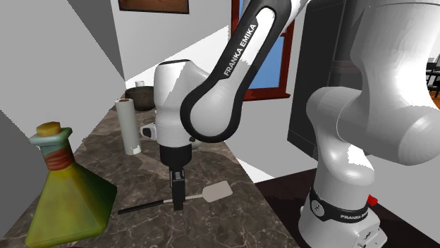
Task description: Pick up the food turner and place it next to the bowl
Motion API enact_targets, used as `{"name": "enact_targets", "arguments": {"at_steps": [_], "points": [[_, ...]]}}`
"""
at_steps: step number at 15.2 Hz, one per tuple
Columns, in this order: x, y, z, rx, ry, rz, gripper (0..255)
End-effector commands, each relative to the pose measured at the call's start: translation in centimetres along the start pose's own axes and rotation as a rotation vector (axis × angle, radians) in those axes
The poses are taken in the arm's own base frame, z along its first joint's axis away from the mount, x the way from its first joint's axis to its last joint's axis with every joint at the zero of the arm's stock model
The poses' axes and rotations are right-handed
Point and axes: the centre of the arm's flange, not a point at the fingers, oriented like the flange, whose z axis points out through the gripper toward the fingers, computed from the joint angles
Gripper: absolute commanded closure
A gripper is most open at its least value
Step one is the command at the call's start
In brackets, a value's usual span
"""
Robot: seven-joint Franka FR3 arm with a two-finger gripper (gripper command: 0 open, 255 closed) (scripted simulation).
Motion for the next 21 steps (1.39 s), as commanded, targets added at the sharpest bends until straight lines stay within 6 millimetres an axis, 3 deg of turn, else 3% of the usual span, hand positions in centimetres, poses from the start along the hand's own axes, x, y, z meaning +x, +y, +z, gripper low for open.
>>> {"name": "enact_targets", "arguments": {"at_steps": [1,3,4,13,21], "points": [[0.0,0.0,0.0,0.000,0.000,0.000,0],[0.0,0.0,0.0,0.000,0.000,0.000,0],[0.0,0.0,0.0,0.000,0.000,0.000,255],[0.0,0.0,0.0,0.000,0.000,0.000,255],[0.3,0.0,-4.2,0.000,0.000,0.000,255]]}}
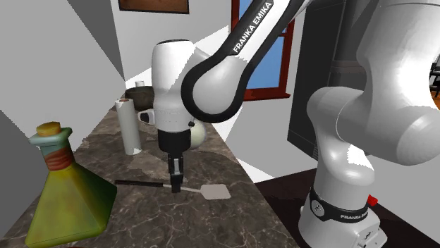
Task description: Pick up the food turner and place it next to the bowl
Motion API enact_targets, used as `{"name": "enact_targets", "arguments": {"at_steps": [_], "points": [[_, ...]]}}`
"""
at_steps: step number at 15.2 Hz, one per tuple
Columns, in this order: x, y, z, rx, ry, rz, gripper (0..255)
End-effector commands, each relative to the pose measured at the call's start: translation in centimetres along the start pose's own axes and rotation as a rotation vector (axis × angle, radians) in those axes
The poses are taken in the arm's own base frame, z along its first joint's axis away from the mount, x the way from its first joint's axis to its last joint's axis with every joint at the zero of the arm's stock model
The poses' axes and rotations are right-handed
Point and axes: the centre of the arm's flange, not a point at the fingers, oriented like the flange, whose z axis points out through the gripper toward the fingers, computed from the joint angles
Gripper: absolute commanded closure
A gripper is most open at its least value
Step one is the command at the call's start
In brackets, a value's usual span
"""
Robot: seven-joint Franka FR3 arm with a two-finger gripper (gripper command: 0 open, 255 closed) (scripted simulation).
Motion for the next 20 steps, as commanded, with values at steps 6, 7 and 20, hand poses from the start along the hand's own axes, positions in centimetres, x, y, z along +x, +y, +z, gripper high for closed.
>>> {"name": "enact_targets", "arguments": {"at_steps": [6,7,20], "points": [[0.3,0.0,-3.7,0.000,-0.001,0.000,255],[0.3,0.0,-4.2,0.000,-0.001,0.000,255],[0.8,0.0,-10.9,0.000,-0.001,0.000,255]]}}
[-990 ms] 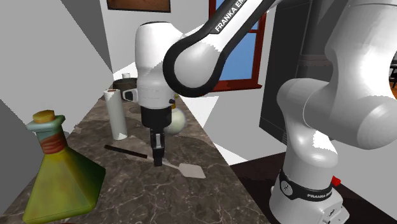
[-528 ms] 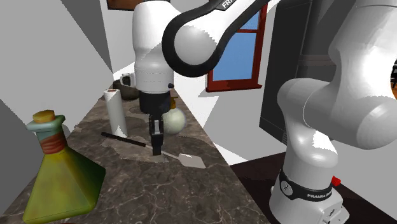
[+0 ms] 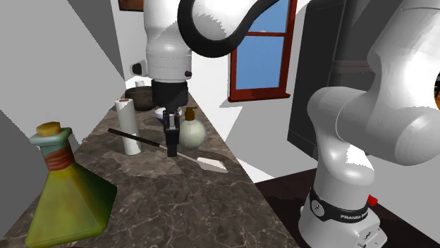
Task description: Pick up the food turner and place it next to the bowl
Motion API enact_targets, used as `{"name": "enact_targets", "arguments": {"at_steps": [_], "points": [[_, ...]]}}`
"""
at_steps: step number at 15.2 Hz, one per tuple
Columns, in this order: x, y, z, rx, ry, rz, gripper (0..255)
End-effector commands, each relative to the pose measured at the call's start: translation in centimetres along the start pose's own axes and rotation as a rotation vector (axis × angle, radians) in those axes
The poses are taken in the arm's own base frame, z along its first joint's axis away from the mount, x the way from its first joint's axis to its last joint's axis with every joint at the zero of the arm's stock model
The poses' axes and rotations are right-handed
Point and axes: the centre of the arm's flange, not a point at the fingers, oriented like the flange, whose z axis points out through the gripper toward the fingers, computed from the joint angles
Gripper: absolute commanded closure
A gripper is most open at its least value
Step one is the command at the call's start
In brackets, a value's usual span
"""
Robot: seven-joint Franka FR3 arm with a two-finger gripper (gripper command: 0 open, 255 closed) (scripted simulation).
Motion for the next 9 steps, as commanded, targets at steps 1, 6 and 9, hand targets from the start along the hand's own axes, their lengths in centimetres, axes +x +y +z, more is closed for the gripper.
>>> {"name": "enact_targets", "arguments": {"at_steps": [1,6,9], "points": [[0.4,1.2,-0.4,0.000,-0.001,0.000,255],[2.2,7.6,-0.3,0.000,-0.001,0.000,255],[3.4,11.4,-0.2,0.000,-0.001,0.000,255]]}}
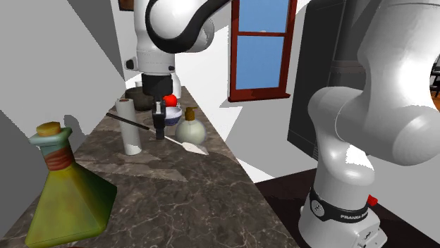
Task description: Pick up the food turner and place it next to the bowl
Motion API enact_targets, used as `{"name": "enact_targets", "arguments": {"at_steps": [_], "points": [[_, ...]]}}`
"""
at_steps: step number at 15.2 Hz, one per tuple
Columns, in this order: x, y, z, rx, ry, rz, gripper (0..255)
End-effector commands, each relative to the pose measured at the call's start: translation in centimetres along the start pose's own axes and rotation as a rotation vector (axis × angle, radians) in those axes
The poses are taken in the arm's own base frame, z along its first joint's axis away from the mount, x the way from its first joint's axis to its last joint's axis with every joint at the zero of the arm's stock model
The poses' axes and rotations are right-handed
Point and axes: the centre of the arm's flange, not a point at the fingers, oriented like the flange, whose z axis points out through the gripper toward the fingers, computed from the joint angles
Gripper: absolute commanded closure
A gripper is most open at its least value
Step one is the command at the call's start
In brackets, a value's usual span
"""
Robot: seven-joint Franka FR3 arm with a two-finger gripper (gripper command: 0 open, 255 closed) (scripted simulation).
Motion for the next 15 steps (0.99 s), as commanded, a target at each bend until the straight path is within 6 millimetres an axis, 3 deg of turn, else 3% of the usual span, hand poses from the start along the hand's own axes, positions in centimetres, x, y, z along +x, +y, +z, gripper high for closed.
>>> {"name": "enact_targets", "arguments": {"at_steps": [1,15], "points": [[1.0,2.7,-0.1,-0.001,0.000,-0.002,255],[6.2,20.4,0.2,-0.001,0.000,-0.002,255]]}}
